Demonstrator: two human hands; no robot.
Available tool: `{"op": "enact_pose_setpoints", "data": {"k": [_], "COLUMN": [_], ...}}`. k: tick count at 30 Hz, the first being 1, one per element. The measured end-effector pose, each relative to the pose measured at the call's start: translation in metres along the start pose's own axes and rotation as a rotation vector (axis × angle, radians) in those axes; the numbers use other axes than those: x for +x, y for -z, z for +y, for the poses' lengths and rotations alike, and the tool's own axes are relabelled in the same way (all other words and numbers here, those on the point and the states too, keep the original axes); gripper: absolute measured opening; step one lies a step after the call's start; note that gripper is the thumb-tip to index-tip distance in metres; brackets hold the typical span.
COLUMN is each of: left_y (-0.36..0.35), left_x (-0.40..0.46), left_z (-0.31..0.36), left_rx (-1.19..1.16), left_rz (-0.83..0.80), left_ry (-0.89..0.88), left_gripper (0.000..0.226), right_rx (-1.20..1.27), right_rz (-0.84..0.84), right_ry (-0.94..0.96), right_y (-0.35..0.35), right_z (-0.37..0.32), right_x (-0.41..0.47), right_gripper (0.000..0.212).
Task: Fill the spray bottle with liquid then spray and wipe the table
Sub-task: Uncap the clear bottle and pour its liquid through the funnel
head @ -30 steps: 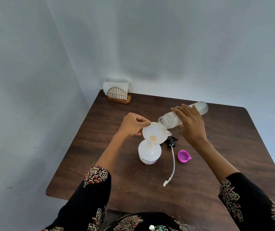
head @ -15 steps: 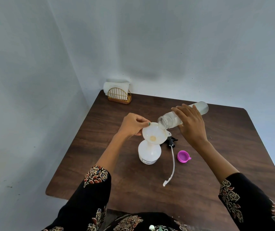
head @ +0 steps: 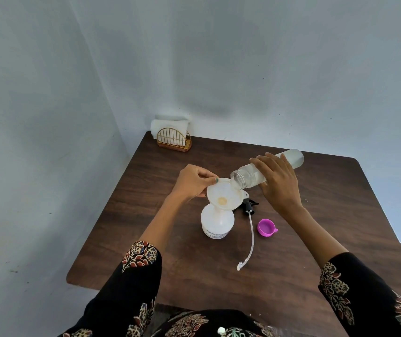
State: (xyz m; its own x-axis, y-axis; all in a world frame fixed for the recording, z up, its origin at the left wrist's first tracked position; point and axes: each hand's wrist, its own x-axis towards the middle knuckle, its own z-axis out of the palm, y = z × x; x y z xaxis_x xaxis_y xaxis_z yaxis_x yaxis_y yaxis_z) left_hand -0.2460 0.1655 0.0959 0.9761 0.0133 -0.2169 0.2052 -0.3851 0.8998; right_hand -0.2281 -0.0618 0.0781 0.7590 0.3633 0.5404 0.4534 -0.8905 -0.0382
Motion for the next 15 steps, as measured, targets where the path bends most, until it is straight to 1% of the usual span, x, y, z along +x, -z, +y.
{"op": "enact_pose_setpoints", "data": {"k": [15], "left_y": [0.0001], "left_x": [-0.0025], "left_z": [0.0015], "left_rx": [0.018], "left_rz": [0.008], "left_ry": [-0.006], "left_gripper": [0.017], "right_rx": [0.003], "right_rz": [0.028], "right_ry": [0.018], "right_y": [0.0044], "right_z": [-0.0013], "right_x": [-0.0011], "right_gripper": [0.065]}}
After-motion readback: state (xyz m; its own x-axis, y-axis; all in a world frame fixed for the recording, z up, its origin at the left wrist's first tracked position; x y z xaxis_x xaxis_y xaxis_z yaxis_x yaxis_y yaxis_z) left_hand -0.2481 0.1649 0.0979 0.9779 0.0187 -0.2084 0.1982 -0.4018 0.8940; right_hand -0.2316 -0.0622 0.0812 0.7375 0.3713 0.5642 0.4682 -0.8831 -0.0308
